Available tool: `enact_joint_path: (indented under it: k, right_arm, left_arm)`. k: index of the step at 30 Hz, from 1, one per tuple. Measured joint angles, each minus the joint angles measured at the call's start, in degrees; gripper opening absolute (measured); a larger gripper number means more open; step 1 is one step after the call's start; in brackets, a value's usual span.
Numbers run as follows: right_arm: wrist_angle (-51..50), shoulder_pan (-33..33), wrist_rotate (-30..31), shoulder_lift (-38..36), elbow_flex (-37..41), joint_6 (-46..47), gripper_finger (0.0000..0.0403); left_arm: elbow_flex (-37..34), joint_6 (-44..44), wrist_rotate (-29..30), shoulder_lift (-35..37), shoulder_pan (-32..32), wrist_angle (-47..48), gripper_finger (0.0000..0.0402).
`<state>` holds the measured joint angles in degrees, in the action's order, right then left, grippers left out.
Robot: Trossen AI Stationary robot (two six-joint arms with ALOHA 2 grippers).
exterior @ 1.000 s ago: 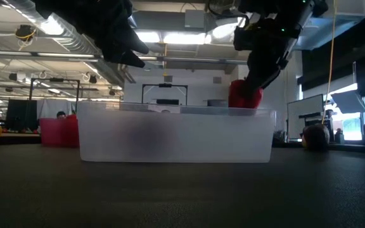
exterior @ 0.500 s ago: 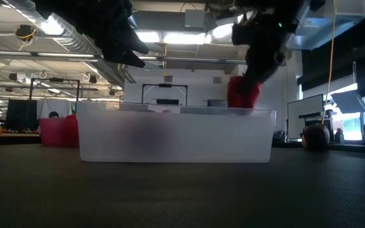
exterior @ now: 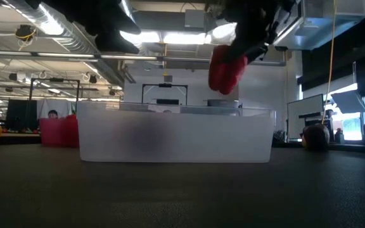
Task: Sort produce into baskets
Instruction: Put the red bell pepper into the red bin
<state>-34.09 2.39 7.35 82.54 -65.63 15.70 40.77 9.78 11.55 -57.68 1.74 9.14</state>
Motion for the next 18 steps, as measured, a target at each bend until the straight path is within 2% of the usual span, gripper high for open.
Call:
enact_joint_path:
  k: [11,18]
  right_arm:
    - [12.07,-0.1,-2.44,3.97,-0.07,-3.89,0.0156]
    - [13.33,-0.17,-1.82,5.93,-0.07,-5.83,0.0156]
  left_arm:
    - [0.0,-1.59,-0.04,0.36,-0.67,0.43,0.0376]
    - [0.0,-2.69,-2.91,0.2,-0.68,-2.61,0.0376]
